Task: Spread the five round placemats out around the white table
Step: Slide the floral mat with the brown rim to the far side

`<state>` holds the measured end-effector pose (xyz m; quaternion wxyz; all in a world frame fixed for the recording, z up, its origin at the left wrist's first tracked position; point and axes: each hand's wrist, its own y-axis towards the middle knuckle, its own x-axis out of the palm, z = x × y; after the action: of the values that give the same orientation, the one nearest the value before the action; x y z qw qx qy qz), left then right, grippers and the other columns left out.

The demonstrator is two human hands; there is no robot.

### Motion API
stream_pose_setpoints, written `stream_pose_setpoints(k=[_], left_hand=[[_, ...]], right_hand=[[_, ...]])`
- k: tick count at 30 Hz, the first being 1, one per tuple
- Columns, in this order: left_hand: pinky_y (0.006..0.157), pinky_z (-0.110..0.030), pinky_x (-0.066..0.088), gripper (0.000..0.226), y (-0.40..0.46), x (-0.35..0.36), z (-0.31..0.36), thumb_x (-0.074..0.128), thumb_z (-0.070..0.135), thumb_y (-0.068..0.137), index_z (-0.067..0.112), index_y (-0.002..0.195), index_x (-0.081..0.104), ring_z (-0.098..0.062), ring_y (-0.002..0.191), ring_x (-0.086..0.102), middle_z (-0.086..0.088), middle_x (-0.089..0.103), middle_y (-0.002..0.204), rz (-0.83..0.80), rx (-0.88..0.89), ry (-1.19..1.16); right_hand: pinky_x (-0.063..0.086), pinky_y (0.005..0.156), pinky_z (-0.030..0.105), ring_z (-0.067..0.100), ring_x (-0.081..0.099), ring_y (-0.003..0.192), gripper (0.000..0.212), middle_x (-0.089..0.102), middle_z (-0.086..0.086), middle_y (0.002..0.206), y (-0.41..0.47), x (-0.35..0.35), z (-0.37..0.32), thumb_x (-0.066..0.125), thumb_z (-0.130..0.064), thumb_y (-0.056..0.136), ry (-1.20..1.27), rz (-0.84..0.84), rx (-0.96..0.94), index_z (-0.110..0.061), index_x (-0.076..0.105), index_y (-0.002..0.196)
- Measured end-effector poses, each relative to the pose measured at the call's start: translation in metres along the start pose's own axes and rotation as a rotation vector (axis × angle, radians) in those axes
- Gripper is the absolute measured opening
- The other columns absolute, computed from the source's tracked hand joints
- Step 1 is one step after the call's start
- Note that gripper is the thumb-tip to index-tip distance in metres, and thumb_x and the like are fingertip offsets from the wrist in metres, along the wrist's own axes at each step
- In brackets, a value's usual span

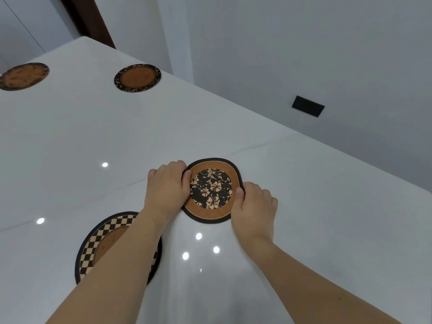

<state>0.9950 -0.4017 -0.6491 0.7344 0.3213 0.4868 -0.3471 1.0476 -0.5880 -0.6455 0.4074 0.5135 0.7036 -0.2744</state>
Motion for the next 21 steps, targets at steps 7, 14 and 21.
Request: stream_pose_setpoints(k=[7, 14, 21], left_hand=[[0.087, -0.041, 0.037, 0.022, 0.017, -0.005, 0.041, 0.04, 0.033, 0.097, 0.02, 0.083, 0.051, -0.025, 0.076, 0.057, 0.002, 0.063, 0.077, -0.072, -0.177, -0.094], [0.088, -0.041, 0.041, 0.027, 0.058, 0.026, 0.163, 0.036, 0.037, 0.098, 0.017, 0.09, 0.053, -0.027, 0.085, 0.06, 0.0, 0.065, 0.085, -0.157, -0.172, -0.137], [0.076, -0.041, 0.037, 0.023, 0.062, 0.088, 0.24, 0.038, 0.026, 0.089, 0.012, 0.08, 0.054, -0.028, 0.081, 0.046, -0.005, 0.052, 0.083, 0.059, -0.247, 0.063]], right_hand=[[0.046, 0.084, 0.042, 0.02, 0.057, 0.074, 0.023, 0.061, -0.005, 0.072, 0.032, -0.033, 0.024, 0.043, -0.033, 0.096, 0.315, -0.102, 0.09, -0.025, 0.05, 0.076], [0.043, 0.09, 0.042, 0.029, 0.06, 0.094, 0.024, 0.07, 0.005, 0.097, 0.122, -0.105, 0.115, 0.042, -0.028, 0.098, 0.102, -0.098, 0.03, -0.013, 0.061, 0.098], [0.039, 0.095, 0.04, 0.023, 0.056, 0.107, 0.036, 0.064, 0.001, 0.115, 0.17, -0.108, 0.188, 0.035, -0.034, 0.099, -0.215, -0.068, -0.186, -0.02, 0.05, 0.128]])
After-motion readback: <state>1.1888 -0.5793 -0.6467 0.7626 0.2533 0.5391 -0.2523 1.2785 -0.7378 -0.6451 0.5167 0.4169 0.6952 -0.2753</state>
